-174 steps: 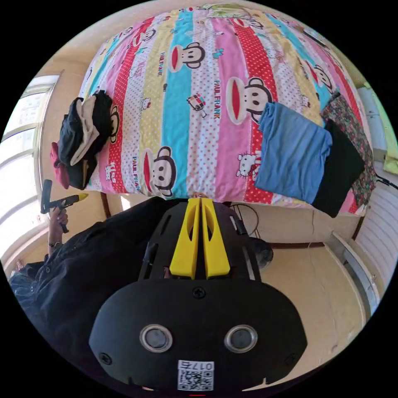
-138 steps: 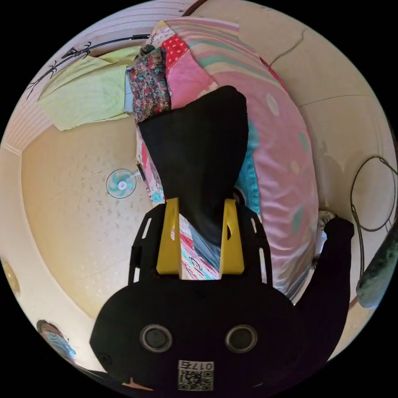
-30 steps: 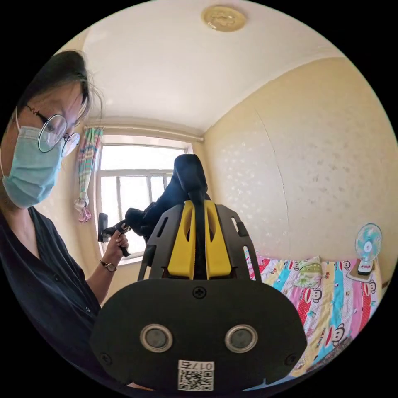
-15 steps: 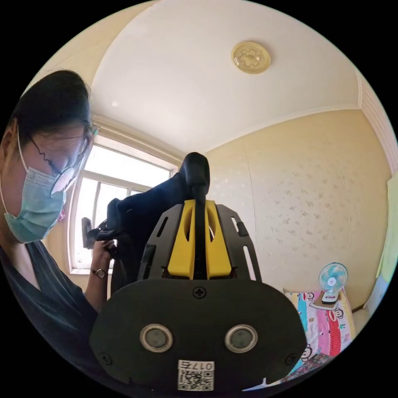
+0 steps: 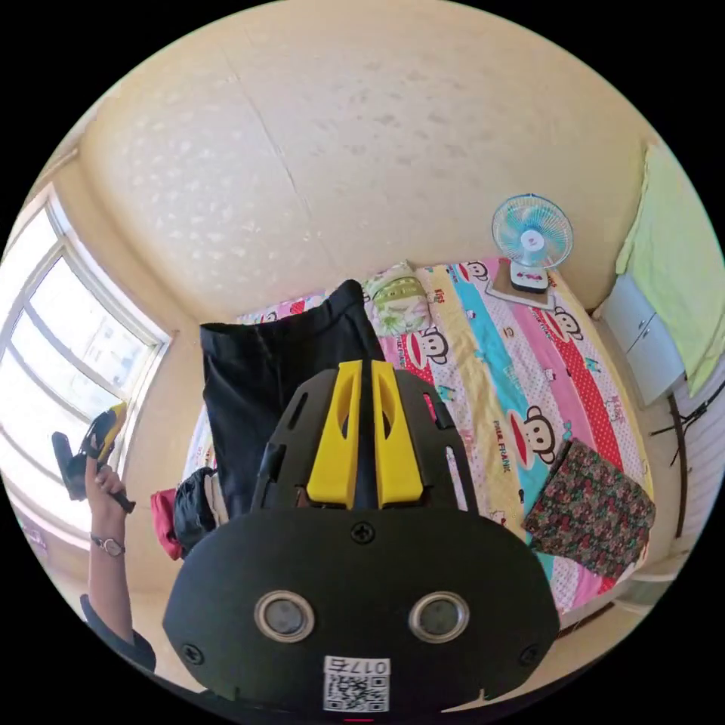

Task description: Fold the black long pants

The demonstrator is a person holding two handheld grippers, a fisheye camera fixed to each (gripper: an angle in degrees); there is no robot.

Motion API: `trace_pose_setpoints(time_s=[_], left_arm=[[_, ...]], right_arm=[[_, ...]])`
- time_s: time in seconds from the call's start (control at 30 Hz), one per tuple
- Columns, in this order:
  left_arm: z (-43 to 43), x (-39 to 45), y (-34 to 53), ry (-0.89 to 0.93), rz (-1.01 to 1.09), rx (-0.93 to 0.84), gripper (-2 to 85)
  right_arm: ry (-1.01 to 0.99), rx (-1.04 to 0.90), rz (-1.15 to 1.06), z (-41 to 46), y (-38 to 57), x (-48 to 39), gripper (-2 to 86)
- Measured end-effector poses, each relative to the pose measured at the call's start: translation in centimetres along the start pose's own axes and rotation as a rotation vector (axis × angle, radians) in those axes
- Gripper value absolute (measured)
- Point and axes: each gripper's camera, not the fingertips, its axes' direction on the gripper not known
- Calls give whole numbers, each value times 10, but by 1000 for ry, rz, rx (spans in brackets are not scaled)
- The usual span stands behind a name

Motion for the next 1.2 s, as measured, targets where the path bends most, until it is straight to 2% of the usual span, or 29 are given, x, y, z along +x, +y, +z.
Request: trace_pose_setpoints(time_s=[0.03, 0.13, 0.2, 0.3, 0.37, 0.47, 0.57, 0.67, 0.73, 0.9, 0.97, 1.0, 1.13, 1.2], left_arm=[[13, -9, 16, -21, 7, -43, 26], [83, -51, 108, -67, -4, -322, 39], [134, -76, 187, -46, -57, -561, 49], [180, -80, 264, -7, -107, -800, 64], [197, -71, 290, 13, -85, -881, 67], [217, -54, 306, 60, -69, -931, 71], [236, -42, 303, 86, -69, -961, 78], [254, -30, 291, 88, -66, -1000, 85], [264, -20, 279, 94, -51, -1027, 87], [286, 21, 249, -29, 58, -1223, 139], [285, 30, 239, -91, 137, -1249, 128], [279, 35, 229, -124, 206, -1225, 77], [256, 22, 197, -71, 198, -1156, 15], [236, 0, 173, 32, 93, -1097, 6]], right_arm=[[-15, -31, -4, 15, 12, 13, 41], [45, -310, 70, 94, 87, 87, 42], [20, -515, 131, 141, 161, 139, 50], [-51, -722, 171, 174, 242, 182, 69], [-108, -792, 209, 181, 277, 198, 81], [-262, -857, 211, 188, 315, 208, 87], [-273, -904, 222, 201, 333, 215, 74], [-373, -964, 361, 223, 334, 229, 52], [-386, -930, 353, 220, 318, 226, 43], [-559, -755, 55, 175, 238, 176, 34], [-507, -756, -52, 171, 217, 162, 33], [-510, -774, -135, 174, 205, 155, 33], [-644, -944, -354, 199, 172, 165, 37], [-741, -1189, -359, 236, 139, 193, 45]])
